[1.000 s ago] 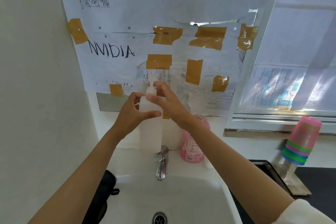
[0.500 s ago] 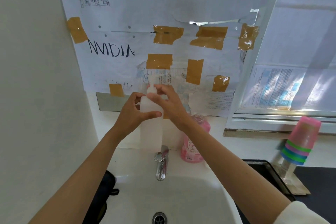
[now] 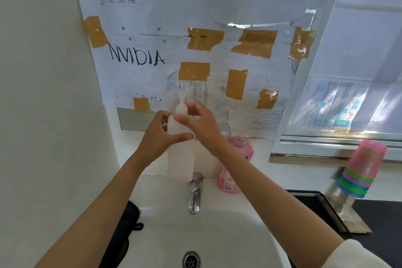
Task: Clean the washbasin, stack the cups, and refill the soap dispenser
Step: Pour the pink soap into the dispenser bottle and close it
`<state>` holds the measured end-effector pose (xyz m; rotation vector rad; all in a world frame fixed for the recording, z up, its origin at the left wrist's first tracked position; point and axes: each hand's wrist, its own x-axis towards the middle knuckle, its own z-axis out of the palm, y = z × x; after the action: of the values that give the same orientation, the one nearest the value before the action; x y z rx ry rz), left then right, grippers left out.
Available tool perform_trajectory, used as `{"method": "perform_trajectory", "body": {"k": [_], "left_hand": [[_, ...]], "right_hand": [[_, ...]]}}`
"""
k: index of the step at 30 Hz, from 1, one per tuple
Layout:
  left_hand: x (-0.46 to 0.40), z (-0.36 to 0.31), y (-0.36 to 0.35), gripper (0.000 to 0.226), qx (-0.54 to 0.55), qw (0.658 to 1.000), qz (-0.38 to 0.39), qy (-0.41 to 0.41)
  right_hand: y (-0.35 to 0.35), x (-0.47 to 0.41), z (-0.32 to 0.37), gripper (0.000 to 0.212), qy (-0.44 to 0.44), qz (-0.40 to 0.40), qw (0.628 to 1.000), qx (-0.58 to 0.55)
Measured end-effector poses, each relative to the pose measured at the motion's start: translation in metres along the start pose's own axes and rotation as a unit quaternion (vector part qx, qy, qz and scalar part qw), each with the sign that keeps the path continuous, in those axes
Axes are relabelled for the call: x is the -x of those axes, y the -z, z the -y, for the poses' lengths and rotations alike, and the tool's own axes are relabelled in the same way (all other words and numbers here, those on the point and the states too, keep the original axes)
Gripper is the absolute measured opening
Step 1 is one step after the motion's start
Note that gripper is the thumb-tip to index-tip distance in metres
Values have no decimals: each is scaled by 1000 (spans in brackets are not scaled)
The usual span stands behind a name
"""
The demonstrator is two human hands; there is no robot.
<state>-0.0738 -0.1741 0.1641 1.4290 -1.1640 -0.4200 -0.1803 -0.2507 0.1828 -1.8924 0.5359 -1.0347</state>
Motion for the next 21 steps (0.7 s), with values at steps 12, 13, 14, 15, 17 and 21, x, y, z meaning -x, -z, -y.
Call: {"method": "perform_trajectory", "body": {"k": [12,13,14,15,17,21], "left_hand": [[13,27,18,70,-42,998,-12,45],[16,32,20,74,-46,997,-13,54],[18,37,22,75,-50,997,-15,62],[19,41,24,72,-55,996,-19,69],[24,49,30,64,-62,994,-29,79],[30,63,44,62,-72,991,-53,97]], "right_hand": [[-10,-9,19,26,35,-9,995,-92],[-11,-12,21,25,32,-13,994,-105],[-12,-14,23,25,30,-16,992,-120],[-13,-16,24,25,29,-19,991,-133],[-14,-20,26,25,31,-30,987,-154],[-18,-26,24,23,35,-54,979,-194]]}}
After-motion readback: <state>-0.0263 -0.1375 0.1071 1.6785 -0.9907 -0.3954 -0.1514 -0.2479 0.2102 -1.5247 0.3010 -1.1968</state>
